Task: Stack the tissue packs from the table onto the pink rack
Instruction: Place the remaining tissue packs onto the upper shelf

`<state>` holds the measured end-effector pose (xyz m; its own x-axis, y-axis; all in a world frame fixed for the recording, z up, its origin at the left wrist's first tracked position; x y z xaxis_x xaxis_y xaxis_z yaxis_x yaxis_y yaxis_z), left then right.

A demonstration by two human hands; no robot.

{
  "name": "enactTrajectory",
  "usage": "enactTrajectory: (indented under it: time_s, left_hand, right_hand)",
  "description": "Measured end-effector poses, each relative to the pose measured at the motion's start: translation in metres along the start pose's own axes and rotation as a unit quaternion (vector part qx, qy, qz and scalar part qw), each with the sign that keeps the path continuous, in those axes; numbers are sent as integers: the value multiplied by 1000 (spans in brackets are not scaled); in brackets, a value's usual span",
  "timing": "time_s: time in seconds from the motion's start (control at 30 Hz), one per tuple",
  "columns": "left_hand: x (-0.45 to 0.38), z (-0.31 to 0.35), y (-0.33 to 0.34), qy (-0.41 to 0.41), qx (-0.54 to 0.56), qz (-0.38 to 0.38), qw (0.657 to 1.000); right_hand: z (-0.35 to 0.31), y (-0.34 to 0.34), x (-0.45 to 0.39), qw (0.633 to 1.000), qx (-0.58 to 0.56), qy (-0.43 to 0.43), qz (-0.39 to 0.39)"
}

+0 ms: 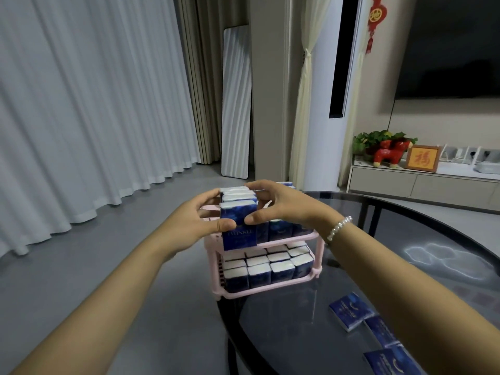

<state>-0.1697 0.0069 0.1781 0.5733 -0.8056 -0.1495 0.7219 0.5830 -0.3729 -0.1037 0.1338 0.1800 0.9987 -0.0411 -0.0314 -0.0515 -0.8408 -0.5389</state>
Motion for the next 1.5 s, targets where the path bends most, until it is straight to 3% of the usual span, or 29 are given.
enactTrajectory:
  time_s: [0.3, 0.47, 0.6, 0.8, 1.07, 1.2, 1.33, 1.5]
  left_hand:
    - [-75, -61, -50, -61, -80, -3, 995]
    - [-98, -94, -44, -81, -135, -27, 987]
    - [-103, -102, -35, -71, -165, -31, 983]
    - [-106, -100, -26, -65, -258, -56, 962]
    - [-107, -103, -5, -56, -350, -127, 926]
    - [-103, -95, -4, -54, -363, -141, 920]
    - [-92, -85, -9, -42, -300, -95, 948]
    - [-67, -58, -4, 15, -240, 7, 971]
  right_hand:
    - [29, -1, -100, 999, 8, 44, -29]
    - [53, -4, -124, 986, 138, 86, -31]
    - [52, -6, -128, 954, 284, 95, -12]
    - [47, 1, -128, 920, 377, 105, -28]
    - [42, 13, -114, 912, 401, 68, -54]
    - [42, 10, -110, 927, 369, 59, -34]
    - [39, 5, -99, 952, 303, 31, 8]
    - [26, -9, -59, 956, 257, -12, 139]
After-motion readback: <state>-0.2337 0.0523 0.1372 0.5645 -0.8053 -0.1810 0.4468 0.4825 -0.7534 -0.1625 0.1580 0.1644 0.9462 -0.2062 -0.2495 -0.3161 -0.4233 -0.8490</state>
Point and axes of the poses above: each hand's wrist, its own x-axis away from the middle knuckle, its own y-axis out of the palm, z = x × y, the point moved 10 cm from there along -x, towards the middle knuckle, and after that the axes turned 4 degrees about -z, right-handed, at the moved point
